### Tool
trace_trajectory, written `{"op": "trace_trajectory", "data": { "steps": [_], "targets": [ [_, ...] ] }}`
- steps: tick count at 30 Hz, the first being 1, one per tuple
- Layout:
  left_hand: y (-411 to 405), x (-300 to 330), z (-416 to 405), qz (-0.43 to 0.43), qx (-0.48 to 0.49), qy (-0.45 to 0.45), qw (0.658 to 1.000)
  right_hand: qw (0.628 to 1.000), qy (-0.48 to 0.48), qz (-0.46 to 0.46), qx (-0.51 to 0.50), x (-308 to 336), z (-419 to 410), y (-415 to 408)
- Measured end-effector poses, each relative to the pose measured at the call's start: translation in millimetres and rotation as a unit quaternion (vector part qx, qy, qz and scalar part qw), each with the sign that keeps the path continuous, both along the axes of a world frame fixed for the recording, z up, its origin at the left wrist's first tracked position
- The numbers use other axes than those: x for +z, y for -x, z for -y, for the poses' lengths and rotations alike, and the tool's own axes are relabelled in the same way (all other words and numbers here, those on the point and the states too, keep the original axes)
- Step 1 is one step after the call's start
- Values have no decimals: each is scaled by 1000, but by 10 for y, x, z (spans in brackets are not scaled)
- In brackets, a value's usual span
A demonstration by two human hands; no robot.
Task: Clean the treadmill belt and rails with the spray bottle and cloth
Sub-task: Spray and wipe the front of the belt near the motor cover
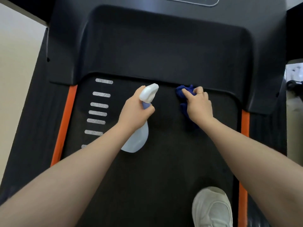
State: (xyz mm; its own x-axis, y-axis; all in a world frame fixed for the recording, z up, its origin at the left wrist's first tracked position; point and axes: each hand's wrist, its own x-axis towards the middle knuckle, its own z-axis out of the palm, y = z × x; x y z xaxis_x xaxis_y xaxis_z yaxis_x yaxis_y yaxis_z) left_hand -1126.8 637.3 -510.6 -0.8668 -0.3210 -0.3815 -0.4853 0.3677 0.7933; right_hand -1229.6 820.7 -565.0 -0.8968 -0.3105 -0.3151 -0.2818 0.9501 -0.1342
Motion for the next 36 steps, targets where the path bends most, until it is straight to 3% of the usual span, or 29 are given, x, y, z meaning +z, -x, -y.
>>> {"op": "trace_trajectory", "data": {
  "steps": [2, 4, 6, 11, 13, 16, 17, 20, 21, 23, 27, 32, 36],
  "targets": [
    [63, -1, -5, 1, 6, 5, 1000, 999, 7, 24, 39, -30, 80, -199],
    [71, -9, -15, 9, 12, 11, 1000, 988, 8, 17, 154, -62, 88, -418],
    [58, -13, -27, 11, 21, 14, 1000, 979, 9, -22, 204, -108, 6, -283],
    [45, -61, -72, 6, 18, 36, 999, 997, -50, -36, 36, -17, 17, -52],
    [58, -77, -95, 13, 14, 47, 999, 993, -26, -11, 115, -16, 92, -263],
    [89, -76, -124, 0, 15, 65, 998, 956, -8, -13, 292, -57, 32, -373],
    [86, -75, -135, -7, 14, 75, 997, 959, -15, -24, 280, -69, 8, -260],
    [62, -80, -211, -10, -29, 105, 994, 997, -30, -28, 72, -71, -84, 17],
    [52, -76, -248, -9, -52, 115, 992, 997, -52, -34, 48, -64, -105, 12],
    [31, -63, -315, -8, -95, 129, 987, 994, -46, -40, 87, -52, -107, -150],
    [-21, -45, -386, -26, -138, 141, 980, 954, 11, -27, 300, -117, -223, -436],
    [-102, 2, -268, -111, -99, 62, 987, 998, -42, -25, 33, -27, -220, -42],
    [-41, 251, -104, -184, 39, -27, 982, 996, -41, 0, 77, 48, -193, -287]
  ]
}}
